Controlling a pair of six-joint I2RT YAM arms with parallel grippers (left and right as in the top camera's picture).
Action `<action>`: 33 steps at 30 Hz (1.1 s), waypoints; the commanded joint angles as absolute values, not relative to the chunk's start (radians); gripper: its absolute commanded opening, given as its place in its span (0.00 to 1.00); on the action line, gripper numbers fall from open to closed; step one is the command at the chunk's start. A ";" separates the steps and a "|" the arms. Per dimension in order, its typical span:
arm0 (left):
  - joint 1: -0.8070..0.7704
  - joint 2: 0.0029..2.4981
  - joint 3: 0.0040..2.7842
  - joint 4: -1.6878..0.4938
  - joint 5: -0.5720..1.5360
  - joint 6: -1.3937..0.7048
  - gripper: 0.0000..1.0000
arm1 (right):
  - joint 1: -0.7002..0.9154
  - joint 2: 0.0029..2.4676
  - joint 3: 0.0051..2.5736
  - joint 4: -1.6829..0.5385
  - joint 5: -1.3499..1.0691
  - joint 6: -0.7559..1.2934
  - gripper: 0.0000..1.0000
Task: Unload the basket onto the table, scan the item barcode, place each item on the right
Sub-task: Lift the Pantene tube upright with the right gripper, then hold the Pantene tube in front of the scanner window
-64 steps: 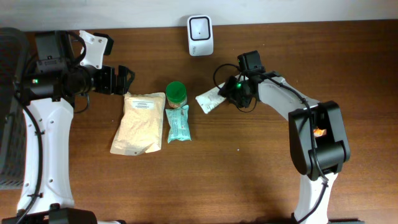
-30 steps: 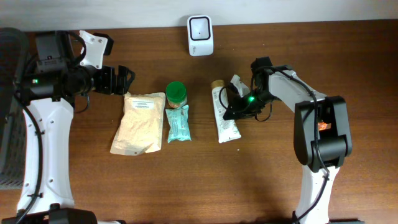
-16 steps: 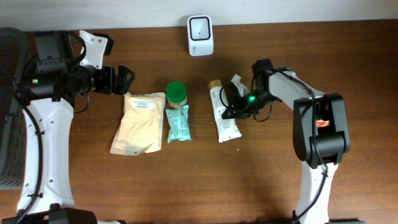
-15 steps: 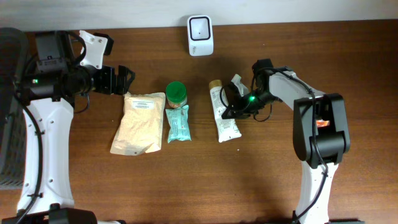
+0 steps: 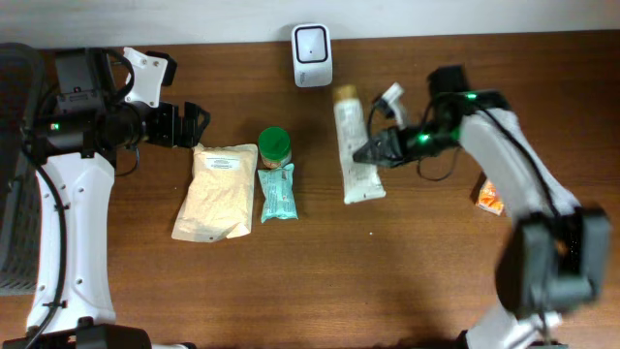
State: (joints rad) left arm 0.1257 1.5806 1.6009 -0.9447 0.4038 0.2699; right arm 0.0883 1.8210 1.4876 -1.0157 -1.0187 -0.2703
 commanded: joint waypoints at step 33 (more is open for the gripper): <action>0.132 1.587 1.605 -0.944 0.403 0.286 0.99 | 0.342 2.114 2.460 -1.164 0.006 -0.056 0.04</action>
